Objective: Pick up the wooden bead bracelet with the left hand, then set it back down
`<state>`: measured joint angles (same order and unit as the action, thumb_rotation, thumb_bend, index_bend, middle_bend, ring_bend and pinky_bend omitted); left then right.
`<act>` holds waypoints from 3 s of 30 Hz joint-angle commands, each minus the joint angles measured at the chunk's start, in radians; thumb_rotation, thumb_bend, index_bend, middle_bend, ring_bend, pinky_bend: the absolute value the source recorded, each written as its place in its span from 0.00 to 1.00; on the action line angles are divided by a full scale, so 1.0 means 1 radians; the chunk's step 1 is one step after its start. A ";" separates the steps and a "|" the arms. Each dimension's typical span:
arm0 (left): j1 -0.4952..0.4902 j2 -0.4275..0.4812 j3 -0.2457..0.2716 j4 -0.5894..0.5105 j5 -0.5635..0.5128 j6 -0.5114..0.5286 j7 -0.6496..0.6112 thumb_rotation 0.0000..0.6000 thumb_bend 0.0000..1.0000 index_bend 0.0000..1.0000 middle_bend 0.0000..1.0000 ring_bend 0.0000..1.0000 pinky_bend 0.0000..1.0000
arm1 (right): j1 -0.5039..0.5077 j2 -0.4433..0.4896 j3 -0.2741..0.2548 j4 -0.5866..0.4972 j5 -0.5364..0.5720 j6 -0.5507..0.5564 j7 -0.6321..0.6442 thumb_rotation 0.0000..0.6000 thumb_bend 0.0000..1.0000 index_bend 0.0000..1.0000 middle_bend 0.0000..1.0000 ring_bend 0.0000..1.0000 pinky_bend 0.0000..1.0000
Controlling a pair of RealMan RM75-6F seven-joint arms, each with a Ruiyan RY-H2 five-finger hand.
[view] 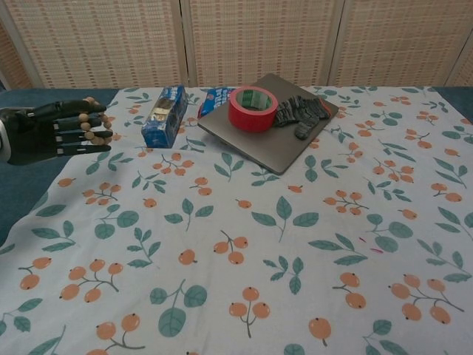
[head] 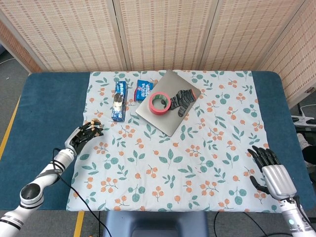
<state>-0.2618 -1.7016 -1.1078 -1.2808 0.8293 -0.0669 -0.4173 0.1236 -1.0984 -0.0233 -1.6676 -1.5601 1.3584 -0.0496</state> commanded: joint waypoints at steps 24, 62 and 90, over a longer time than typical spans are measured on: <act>-0.030 0.057 0.080 -0.016 -0.049 0.073 -0.103 0.69 0.37 0.63 0.72 0.33 0.21 | 0.003 0.001 -0.004 -0.003 -0.003 -0.006 -0.001 1.00 0.31 0.00 0.00 0.00 0.00; 0.019 0.008 0.017 -0.047 0.029 0.019 -0.020 0.72 1.00 0.64 0.71 0.33 0.19 | -0.001 0.006 -0.001 -0.005 -0.005 0.006 0.007 1.00 0.31 0.00 0.00 0.00 0.00; 0.114 -0.055 0.085 -0.097 0.468 0.295 0.241 1.00 1.00 0.61 0.67 0.31 0.18 | 0.001 0.009 -0.005 -0.007 -0.009 0.000 0.014 1.00 0.31 0.00 0.00 0.00 0.00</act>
<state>-0.1874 -1.7411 -1.0751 -1.3576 1.1324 0.1149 -0.2235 0.1247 -1.0897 -0.0286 -1.6746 -1.5694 1.3586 -0.0360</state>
